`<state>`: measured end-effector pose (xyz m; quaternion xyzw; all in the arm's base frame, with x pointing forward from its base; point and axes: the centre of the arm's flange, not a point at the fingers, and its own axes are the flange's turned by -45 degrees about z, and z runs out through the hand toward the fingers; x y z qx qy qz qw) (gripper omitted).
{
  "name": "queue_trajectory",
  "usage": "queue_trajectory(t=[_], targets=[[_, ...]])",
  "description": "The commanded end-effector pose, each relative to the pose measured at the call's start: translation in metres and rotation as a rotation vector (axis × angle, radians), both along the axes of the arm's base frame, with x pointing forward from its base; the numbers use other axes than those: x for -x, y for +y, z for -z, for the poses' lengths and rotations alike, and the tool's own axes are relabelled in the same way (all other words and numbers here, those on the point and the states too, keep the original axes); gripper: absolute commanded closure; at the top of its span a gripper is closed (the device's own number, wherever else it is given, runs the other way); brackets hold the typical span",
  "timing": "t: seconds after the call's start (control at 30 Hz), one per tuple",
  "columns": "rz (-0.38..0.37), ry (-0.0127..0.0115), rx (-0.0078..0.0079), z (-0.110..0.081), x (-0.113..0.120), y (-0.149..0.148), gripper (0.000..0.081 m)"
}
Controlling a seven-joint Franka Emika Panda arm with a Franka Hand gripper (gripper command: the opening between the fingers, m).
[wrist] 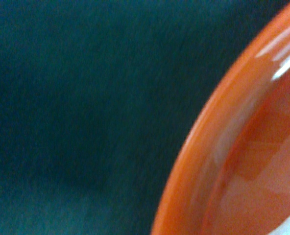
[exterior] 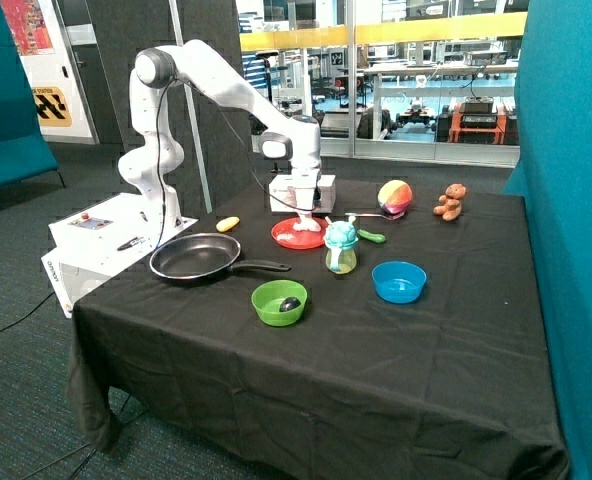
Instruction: Dry the plate
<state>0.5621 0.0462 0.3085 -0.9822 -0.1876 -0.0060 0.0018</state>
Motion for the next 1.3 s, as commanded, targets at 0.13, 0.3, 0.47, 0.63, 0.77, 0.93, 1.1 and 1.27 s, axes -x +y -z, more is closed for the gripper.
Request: queue_trajectory(t=[0.13,0.3,0.47,0.63,0.77,0.93,1.1,1.27], targets=[[0.076,0.0112,0.0054,-0.001,-0.051,-0.023,0.0808],[0.105,0.0113,0.0053,-0.005,-0.063,-0.043,0.0808],[0.133,0.0114,0.0051,-0.005,-0.064,-0.063,0.0808],[0.159,0.0115,0.005,-0.004,-0.059,-0.083,0.0808],[0.168,0.0115,0.0049,-0.004,-0.048,-0.097,0.0808],[0.17,0.0115,0.0049,-0.003,-0.027,-0.115,0.0808],[0.166,0.0115,0.0049,-0.003,-0.013,-0.123,0.0808],[0.149,0.0114,0.005,-0.003,0.01,-0.127,0.0808]])
